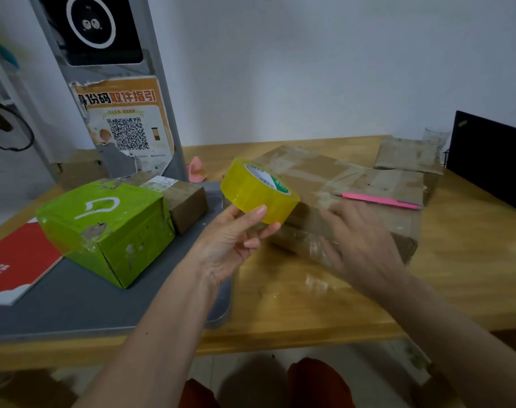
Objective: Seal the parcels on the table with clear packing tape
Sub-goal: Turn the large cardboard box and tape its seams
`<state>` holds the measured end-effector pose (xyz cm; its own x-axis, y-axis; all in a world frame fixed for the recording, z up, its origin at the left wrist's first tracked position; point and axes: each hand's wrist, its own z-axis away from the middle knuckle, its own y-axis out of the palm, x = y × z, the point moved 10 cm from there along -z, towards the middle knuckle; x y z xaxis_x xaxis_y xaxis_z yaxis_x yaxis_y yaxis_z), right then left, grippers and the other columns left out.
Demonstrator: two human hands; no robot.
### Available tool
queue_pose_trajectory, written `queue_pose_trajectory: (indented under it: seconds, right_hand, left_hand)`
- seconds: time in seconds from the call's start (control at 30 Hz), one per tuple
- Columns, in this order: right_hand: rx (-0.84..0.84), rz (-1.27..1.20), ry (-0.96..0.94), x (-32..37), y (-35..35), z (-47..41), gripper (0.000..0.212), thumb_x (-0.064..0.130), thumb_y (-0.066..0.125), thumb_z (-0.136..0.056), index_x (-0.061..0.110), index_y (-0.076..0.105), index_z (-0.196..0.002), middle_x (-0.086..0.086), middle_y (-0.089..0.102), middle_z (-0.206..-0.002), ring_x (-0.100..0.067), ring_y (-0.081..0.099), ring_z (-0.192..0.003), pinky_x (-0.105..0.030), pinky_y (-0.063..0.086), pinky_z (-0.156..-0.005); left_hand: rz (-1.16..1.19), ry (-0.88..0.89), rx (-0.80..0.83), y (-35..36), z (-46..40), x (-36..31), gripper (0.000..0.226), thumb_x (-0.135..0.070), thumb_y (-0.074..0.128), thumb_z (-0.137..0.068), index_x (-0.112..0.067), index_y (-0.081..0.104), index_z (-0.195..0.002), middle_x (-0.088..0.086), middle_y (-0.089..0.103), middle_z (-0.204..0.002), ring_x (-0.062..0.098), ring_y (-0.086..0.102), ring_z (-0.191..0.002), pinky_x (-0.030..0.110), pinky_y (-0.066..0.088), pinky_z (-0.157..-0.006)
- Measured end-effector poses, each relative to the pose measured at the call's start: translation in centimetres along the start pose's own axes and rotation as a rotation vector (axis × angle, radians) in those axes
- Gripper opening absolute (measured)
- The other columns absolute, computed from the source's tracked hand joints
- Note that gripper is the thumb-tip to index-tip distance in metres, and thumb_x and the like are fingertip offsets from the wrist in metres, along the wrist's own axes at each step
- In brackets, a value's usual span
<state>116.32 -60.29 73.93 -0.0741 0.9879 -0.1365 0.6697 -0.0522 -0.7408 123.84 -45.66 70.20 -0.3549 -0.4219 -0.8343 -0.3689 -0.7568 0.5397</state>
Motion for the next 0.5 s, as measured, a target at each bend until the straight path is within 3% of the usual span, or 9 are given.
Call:
queue_pose_trajectory:
  seconds: [0.13,0.27,0.37,0.5]
  right_hand:
    - [0.054,-0.084,0.056,-0.5,0.7,-0.4,0.055,0.020,0.074,-0.081,-0.001,0.056,-0.128,-0.017,0.060,-0.118,-0.032,0.058,-0.106,-0.043,0.053,-0.087]
    - [0.221,0.031,0.072,-1.0,2.7,-1.0,0.066,0.043,0.064,-0.086,0.004,0.051,-0.137,-0.015,0.057,-0.136,-0.030,0.053,-0.124,-0.043,0.039,-0.105]
    - [0.344,0.082,0.069,-1.0,3.8,-1.1,0.078,0.052,0.053,-0.092,0.005,0.031,-0.150,-0.013,0.038,-0.153,-0.026,0.036,-0.141,-0.039,0.026,-0.116]
    - [0.431,0.235,0.188,-1.2,4.6,-2.2,0.082,0.058,0.035,-0.097,0.002,0.014,-0.153,-0.016,0.026,-0.158,-0.028,0.027,-0.144,-0.039,0.021,-0.117]
  left_hand:
    - [0.004,-0.007,0.000,0.4,-0.3,0.4,0.035,-0.011,0.067,-0.073,-0.020,0.069,-0.107,0.002,0.076,-0.099,0.020,0.073,-0.080,0.011,0.032,-0.040]
    - [0.017,-0.009,-0.001,0.5,-0.2,0.6,0.038,-0.012,0.068,-0.072,-0.020,0.068,-0.109,0.003,0.076,-0.100,0.021,0.073,-0.080,0.012,0.034,-0.040]
    - [0.023,-0.014,-0.001,0.6,-0.1,0.6,0.040,-0.013,0.069,-0.073,-0.021,0.067,-0.112,0.003,0.076,-0.103,0.021,0.073,-0.082,0.012,0.035,-0.041]
    - [0.062,-0.025,-0.007,0.8,0.4,0.9,0.033,-0.015,0.068,-0.074,-0.024,0.069,-0.106,0.003,0.075,-0.102,0.021,0.073,-0.081,0.012,0.034,-0.041]
